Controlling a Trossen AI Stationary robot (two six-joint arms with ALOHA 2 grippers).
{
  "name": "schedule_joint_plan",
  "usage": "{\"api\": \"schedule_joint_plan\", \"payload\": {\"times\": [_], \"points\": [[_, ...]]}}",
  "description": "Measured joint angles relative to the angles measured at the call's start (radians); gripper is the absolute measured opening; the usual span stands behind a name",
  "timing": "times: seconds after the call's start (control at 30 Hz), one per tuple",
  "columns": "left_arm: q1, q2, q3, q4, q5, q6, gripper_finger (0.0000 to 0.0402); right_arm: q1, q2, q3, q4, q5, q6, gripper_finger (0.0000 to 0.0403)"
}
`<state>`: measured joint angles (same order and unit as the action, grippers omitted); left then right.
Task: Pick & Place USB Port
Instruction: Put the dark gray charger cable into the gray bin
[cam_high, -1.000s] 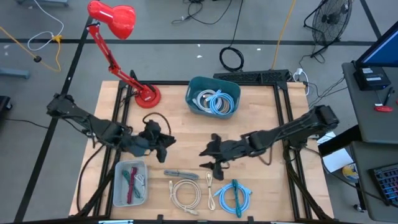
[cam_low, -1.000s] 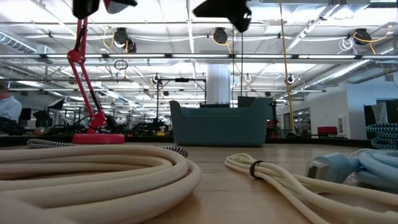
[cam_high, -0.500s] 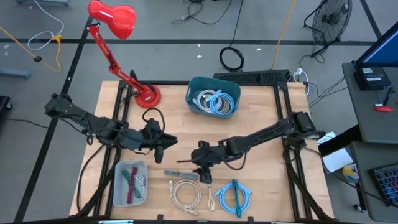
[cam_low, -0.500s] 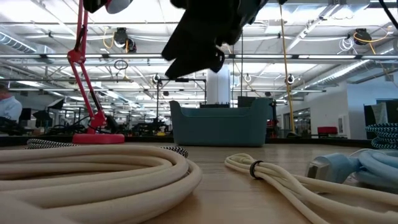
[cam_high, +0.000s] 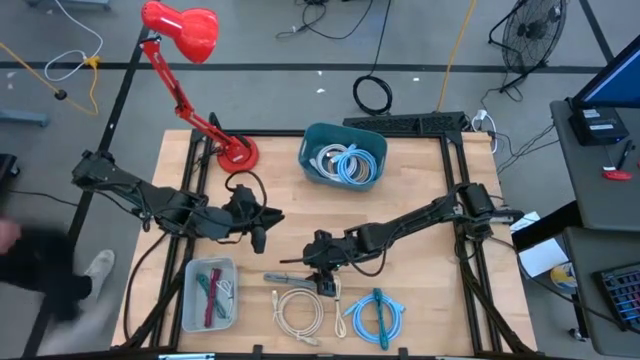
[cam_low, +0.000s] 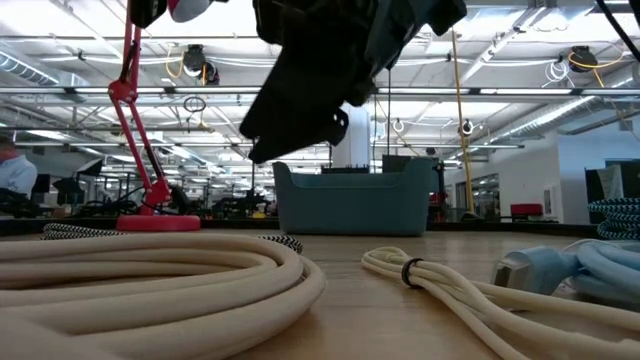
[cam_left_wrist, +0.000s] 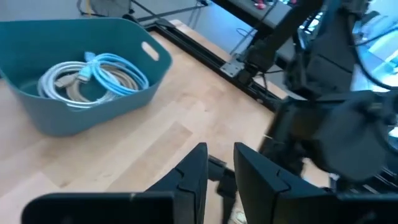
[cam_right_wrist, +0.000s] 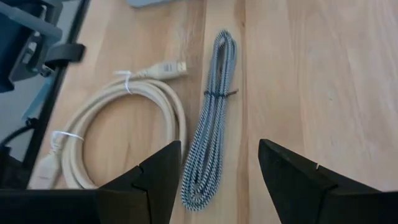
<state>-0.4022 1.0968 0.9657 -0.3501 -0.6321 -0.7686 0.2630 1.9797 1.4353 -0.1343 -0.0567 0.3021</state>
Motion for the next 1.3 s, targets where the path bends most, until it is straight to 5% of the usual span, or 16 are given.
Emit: {"api": "schedule_joint_plan", "payload": {"times": [1.0,1.3], "points": [[0.079,-0.122,0.000,-0.149,-0.054,-0.030,0.0078,-0.006,0.196,0.041,0.123,-0.076,0.072,0.0210],[0.079,-0.119,0.000,-0.149,-0.049,-0.030,0.0078,-0.005,0.199,0.043,0.096,-0.022,0.054,0.0195]]}}
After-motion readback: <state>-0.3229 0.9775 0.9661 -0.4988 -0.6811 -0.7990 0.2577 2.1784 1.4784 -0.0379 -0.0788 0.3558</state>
